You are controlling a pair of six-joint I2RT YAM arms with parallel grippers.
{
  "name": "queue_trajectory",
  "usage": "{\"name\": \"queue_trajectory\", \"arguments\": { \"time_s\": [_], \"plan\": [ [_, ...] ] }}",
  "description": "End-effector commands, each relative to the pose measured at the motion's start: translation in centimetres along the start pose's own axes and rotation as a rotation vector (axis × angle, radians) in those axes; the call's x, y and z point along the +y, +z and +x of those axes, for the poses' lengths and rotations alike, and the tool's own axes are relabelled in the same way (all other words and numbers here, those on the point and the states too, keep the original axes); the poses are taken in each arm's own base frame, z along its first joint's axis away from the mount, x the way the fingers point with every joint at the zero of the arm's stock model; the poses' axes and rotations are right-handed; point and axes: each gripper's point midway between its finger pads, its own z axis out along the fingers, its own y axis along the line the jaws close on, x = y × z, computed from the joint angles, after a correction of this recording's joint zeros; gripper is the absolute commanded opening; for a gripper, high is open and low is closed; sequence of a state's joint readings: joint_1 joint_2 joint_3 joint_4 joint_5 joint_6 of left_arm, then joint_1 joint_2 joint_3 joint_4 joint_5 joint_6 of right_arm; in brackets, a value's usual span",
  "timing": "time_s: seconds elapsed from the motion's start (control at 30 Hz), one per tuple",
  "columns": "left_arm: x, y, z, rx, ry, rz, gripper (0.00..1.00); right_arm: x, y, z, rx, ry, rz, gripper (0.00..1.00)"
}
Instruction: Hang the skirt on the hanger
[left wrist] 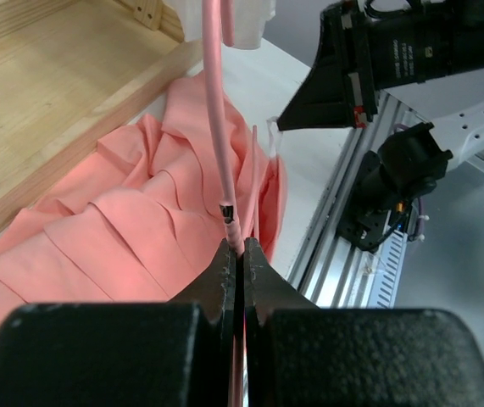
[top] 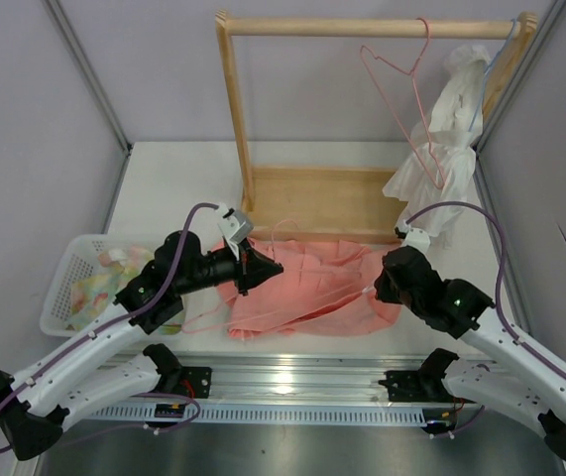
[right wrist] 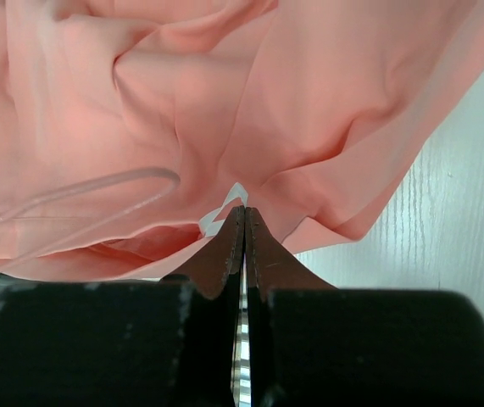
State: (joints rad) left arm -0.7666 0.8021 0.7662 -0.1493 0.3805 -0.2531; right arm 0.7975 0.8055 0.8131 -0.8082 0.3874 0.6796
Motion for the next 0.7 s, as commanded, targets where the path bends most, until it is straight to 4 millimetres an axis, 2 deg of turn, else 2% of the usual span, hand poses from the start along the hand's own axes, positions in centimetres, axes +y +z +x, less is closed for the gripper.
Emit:
{"name": "queue_trajectory", "arguments": {
  "time_s": [0.0, 0.2, 0.67],
  "plan": [
    [-1.7, -0.6, -1.0, -0.021, 0.022, 0.075, 0.00, 1.0, -0.9, -2.6, -0.071, 0.011, -0.013, 0.00],
    [-2.2, -0.5, -1.4, -0.029, 0.037, 0.106, 0.00, 2.1, -1.2, -3.9, -0.091, -0.003, -0.047, 0.00],
    [-1.4, 0.1, -2.9, -0.071, 0.059, 0.064, 0.00, 2.6, -0.5, -3.5, -0.071, -0.018, -0.035, 0.00]
  ]
}}
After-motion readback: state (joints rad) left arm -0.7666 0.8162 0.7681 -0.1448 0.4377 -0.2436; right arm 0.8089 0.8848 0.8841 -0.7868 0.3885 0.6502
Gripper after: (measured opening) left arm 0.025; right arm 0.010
